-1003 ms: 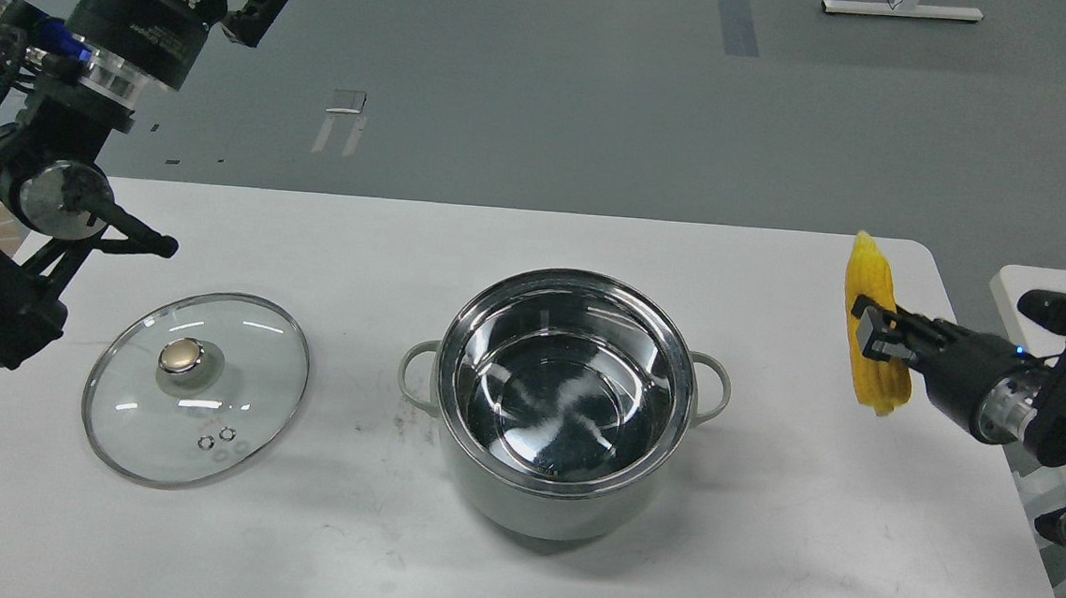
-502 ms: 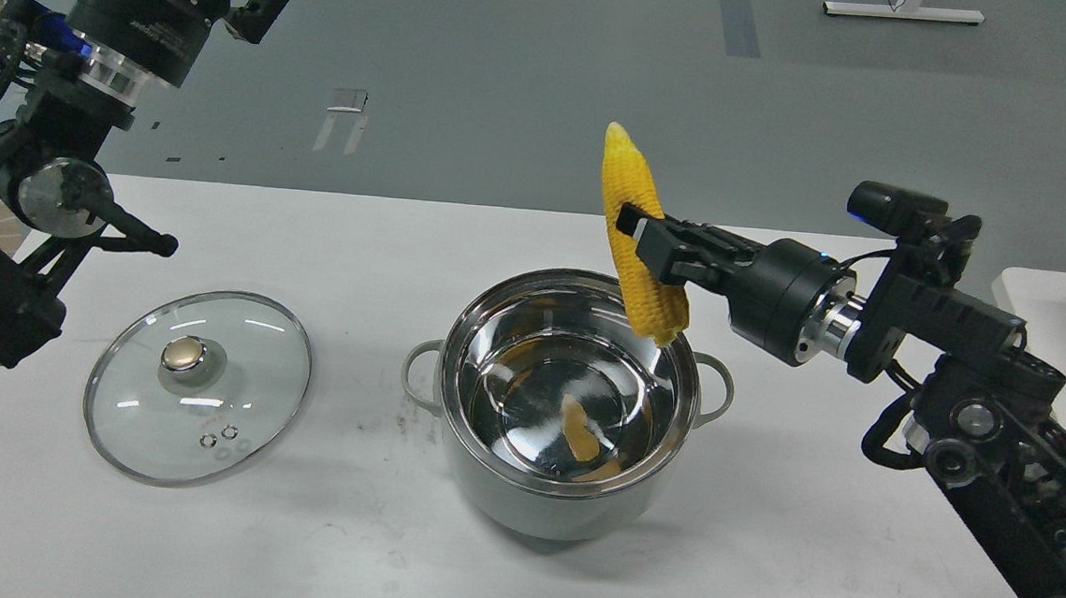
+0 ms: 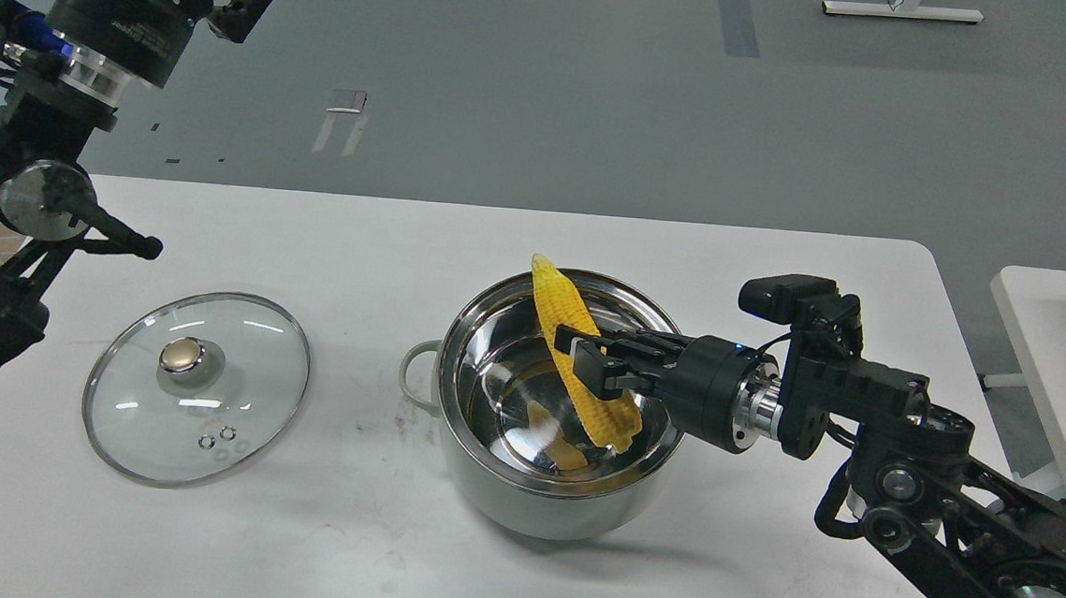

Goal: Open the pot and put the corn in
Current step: 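Lift the corn cob and lower it into the open pot, then open the right gripper and withdraw it upward from the pot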

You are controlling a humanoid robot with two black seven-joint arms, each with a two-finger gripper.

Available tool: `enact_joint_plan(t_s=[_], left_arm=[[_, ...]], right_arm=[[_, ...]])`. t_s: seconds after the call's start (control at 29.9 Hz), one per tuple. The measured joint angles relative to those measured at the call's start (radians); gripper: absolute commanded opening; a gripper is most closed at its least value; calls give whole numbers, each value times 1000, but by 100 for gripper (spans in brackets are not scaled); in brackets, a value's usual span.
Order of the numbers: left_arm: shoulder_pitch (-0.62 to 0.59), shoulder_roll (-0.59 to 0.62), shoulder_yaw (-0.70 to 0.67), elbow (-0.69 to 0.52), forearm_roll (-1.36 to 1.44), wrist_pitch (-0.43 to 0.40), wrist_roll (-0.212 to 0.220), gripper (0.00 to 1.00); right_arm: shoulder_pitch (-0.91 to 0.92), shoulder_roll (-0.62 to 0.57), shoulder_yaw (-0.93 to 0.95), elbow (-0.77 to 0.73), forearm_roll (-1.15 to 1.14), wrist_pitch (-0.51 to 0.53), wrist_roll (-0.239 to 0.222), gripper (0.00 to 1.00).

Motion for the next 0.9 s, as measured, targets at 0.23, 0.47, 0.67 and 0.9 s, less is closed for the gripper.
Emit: enact_joint_plan(t_s=[0.23, 0.47, 0.67, 0.9], left_arm=[[6, 5, -1, -1, 0, 0, 1, 98], [7, 1, -1, -1, 0, 0, 0, 98], [8, 6, -2, 0, 0, 0, 0, 98], [9, 4, -2, 5, -3, 0, 1, 98]], right_arm=[[3, -2, -15, -2, 0, 0, 0, 95], [19, 4, -2, 2, -2, 0, 1, 97], [106, 47, 201, -4, 5, -1, 9, 99], [161, 253, 563, -45, 57, 0, 17, 100]])
